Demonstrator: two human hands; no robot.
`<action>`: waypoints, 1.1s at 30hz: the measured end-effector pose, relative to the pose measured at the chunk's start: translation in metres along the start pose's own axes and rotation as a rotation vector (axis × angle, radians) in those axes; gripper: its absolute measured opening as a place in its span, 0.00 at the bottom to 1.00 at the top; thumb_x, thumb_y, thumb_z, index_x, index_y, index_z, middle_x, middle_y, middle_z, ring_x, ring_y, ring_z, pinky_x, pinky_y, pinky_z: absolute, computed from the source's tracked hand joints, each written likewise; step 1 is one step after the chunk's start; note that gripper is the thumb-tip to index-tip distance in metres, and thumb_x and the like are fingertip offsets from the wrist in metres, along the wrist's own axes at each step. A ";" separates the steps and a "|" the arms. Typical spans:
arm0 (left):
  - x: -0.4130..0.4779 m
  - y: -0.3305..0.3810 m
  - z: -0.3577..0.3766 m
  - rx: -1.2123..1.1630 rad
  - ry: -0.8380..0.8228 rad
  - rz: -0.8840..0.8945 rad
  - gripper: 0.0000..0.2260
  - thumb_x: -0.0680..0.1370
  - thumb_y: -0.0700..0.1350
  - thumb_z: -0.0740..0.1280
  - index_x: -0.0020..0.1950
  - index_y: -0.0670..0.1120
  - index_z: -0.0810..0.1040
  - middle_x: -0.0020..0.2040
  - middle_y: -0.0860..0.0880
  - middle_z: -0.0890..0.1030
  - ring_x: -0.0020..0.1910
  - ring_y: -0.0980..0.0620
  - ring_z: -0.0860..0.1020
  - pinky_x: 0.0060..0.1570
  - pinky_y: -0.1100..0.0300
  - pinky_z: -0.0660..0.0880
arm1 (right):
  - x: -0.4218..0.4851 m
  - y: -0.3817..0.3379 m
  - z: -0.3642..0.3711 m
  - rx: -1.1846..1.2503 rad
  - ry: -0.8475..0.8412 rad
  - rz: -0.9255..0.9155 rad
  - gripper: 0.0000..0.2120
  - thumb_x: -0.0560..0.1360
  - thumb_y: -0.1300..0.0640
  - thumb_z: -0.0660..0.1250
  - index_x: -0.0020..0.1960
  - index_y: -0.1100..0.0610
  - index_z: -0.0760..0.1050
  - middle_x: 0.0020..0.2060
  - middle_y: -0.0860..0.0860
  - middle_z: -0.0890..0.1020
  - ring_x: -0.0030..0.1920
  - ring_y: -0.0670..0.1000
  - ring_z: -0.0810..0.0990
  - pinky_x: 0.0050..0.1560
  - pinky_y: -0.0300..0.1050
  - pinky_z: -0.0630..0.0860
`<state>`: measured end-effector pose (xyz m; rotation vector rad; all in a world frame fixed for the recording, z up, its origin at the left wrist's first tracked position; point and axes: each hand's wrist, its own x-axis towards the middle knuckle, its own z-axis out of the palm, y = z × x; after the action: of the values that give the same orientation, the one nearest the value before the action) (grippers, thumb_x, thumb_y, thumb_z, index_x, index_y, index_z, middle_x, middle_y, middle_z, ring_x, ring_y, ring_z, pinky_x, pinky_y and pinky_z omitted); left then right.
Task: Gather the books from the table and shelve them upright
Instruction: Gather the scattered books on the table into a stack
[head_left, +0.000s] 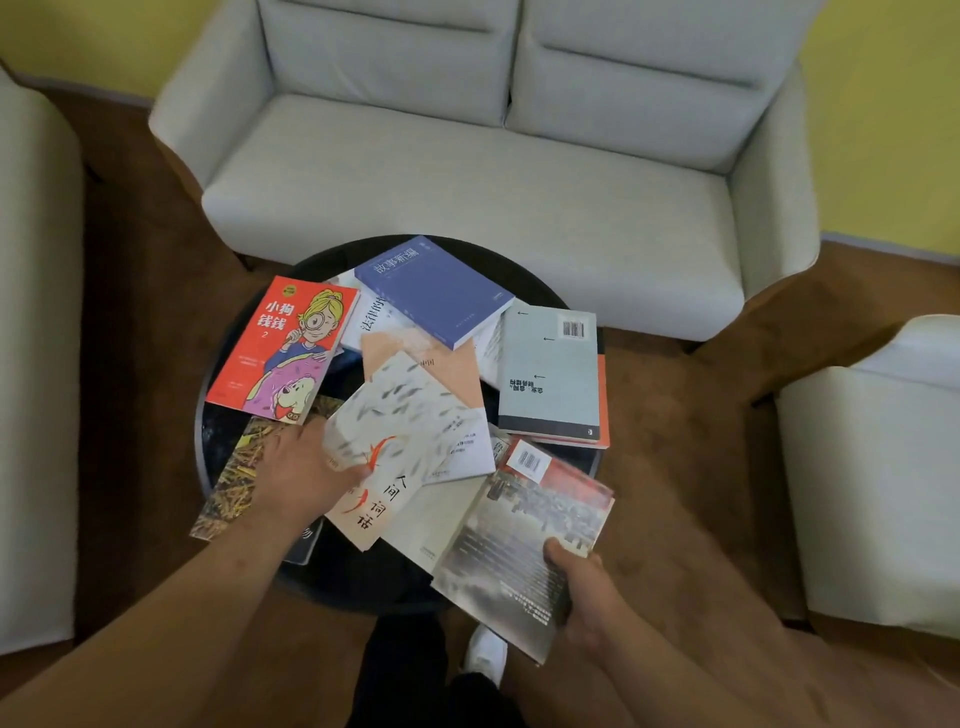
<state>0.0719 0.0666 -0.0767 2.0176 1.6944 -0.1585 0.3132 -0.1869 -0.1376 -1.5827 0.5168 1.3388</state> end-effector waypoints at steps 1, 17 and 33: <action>-0.001 0.001 0.000 -0.015 -0.011 -0.012 0.37 0.65 0.66 0.74 0.67 0.48 0.71 0.62 0.43 0.76 0.65 0.39 0.71 0.64 0.43 0.70 | 0.001 -0.001 0.000 0.015 0.002 0.012 0.23 0.75 0.60 0.74 0.67 0.59 0.71 0.58 0.65 0.82 0.54 0.68 0.84 0.43 0.63 0.83; -0.007 -0.016 0.001 -0.267 -0.109 -0.136 0.31 0.63 0.69 0.71 0.58 0.50 0.78 0.50 0.50 0.82 0.45 0.50 0.83 0.44 0.48 0.83 | 0.013 -0.028 -0.012 -0.078 -0.053 0.049 0.33 0.65 0.41 0.79 0.64 0.57 0.79 0.56 0.63 0.85 0.60 0.68 0.82 0.64 0.67 0.75; -0.026 -0.009 -0.010 -0.371 -0.199 -0.159 0.17 0.75 0.59 0.71 0.54 0.48 0.77 0.49 0.49 0.83 0.45 0.49 0.82 0.46 0.46 0.82 | 0.010 -0.025 -0.012 -0.298 -0.086 -0.082 0.28 0.69 0.56 0.80 0.65 0.58 0.73 0.55 0.60 0.85 0.53 0.64 0.86 0.51 0.65 0.83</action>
<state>0.0553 0.0486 -0.0604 1.5466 1.6194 -0.0864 0.3421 -0.1834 -0.1376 -1.7562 0.2032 1.4647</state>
